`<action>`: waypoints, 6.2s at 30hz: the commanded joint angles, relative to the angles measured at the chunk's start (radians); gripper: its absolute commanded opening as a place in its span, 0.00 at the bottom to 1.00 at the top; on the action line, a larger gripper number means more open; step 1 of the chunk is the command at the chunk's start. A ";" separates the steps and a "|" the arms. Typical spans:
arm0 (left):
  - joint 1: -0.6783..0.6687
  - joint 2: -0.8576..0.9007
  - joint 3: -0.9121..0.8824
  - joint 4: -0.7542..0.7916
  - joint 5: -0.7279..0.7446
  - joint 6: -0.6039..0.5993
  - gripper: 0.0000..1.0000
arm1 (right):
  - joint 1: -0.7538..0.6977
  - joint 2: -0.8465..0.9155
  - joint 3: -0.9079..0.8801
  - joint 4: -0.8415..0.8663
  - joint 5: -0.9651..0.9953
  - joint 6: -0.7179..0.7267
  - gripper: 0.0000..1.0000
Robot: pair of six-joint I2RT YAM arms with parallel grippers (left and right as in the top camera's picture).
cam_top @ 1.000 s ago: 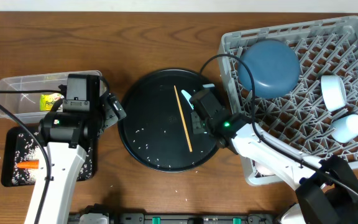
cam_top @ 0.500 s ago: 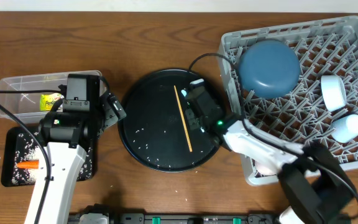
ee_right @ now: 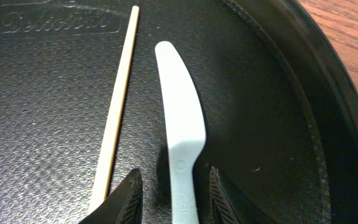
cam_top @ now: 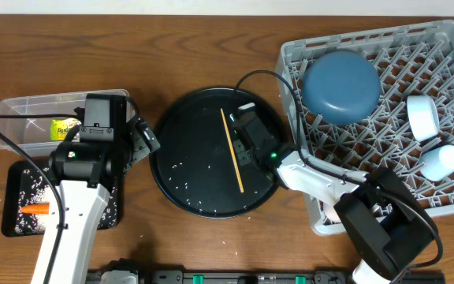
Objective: Sort waste into correct bins and load items into the dishwasher rack
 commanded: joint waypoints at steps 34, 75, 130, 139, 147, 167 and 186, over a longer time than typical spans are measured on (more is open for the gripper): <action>0.005 -0.003 0.016 -0.006 -0.016 0.002 0.98 | -0.014 0.045 -0.002 0.073 0.019 -0.024 0.01; 0.005 -0.003 0.016 -0.006 -0.016 0.002 0.98 | -0.012 0.031 -0.002 0.015 -0.042 0.015 0.20; 0.005 -0.003 0.016 -0.006 -0.016 0.002 0.98 | 0.008 0.029 -0.005 -0.062 -0.042 -0.007 0.01; 0.005 -0.003 0.016 -0.006 -0.016 0.002 0.98 | 0.008 0.073 -0.006 -0.061 -0.015 0.000 0.01; 0.005 -0.003 0.016 -0.006 -0.016 0.002 0.98 | 0.007 0.073 -0.006 -0.080 0.005 -0.001 0.01; 0.005 -0.003 0.016 -0.006 -0.016 0.002 0.98 | 0.006 0.076 -0.015 -0.092 0.017 0.016 0.01; 0.005 -0.003 0.016 -0.006 -0.016 0.002 0.98 | 0.008 0.146 -0.013 -0.061 -0.012 0.014 0.01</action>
